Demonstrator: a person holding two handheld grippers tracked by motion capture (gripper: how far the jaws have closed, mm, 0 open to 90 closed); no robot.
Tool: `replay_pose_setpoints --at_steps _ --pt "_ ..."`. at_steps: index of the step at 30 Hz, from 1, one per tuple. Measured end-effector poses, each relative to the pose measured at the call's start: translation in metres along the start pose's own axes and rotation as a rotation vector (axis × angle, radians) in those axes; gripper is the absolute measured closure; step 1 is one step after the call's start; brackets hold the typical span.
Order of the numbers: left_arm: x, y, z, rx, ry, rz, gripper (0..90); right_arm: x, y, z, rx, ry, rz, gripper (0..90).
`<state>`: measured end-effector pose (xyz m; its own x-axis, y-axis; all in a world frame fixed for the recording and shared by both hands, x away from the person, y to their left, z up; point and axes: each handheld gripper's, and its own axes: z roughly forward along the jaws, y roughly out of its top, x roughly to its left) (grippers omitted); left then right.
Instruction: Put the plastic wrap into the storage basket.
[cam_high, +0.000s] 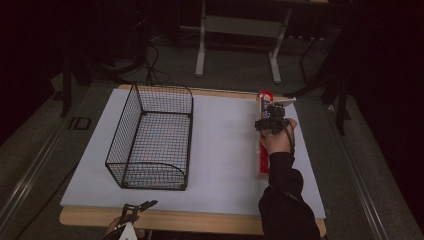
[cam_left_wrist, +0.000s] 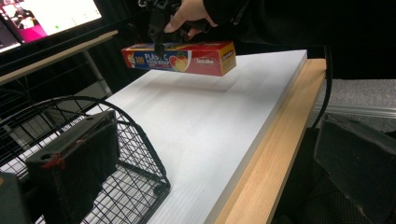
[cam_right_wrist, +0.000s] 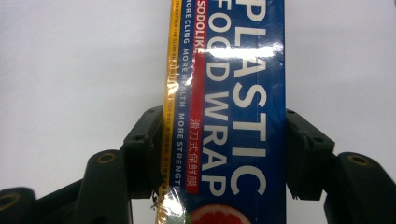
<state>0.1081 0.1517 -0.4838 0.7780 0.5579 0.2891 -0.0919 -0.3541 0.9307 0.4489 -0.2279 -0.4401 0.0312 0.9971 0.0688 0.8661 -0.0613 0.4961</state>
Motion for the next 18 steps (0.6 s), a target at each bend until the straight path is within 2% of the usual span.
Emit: replay_pose_setpoints --at_steps 4,5,8,12,14,16,18 --pt "0.0 0.0 0.0 -0.002 0.002 -0.004 0.7 0.005 0.0 -0.005 -0.001 0.022 -0.031 39.3" --pt "0.0 0.0 0.0 -0.002 0.003 -0.004 0.7 0.009 0.0 -0.01 -0.007 0.037 -0.062 39.4" --pt "0.0 0.0 0.0 -0.002 0.003 -0.004 0.7 0.015 0.002 -0.017 -0.011 0.064 -0.103 39.4" --pt "0.001 0.0 0.0 -0.003 0.004 -0.006 0.7 0.022 0.004 -0.024 -0.022 0.092 -0.127 39.4" --pt "0.0 0.0 0.0 -0.002 0.003 -0.004 0.7 0.031 0.005 -0.034 -0.037 0.113 -0.163 39.5" --pt "0.0 0.0 0.0 -0.001 0.003 -0.003 0.7 0.035 0.006 -0.037 -0.047 0.123 -0.176 39.5" --pt "0.0 0.0 0.0 -0.002 0.004 -0.002 0.7 0.044 0.007 -0.046 -0.065 0.143 -0.204 39.5"
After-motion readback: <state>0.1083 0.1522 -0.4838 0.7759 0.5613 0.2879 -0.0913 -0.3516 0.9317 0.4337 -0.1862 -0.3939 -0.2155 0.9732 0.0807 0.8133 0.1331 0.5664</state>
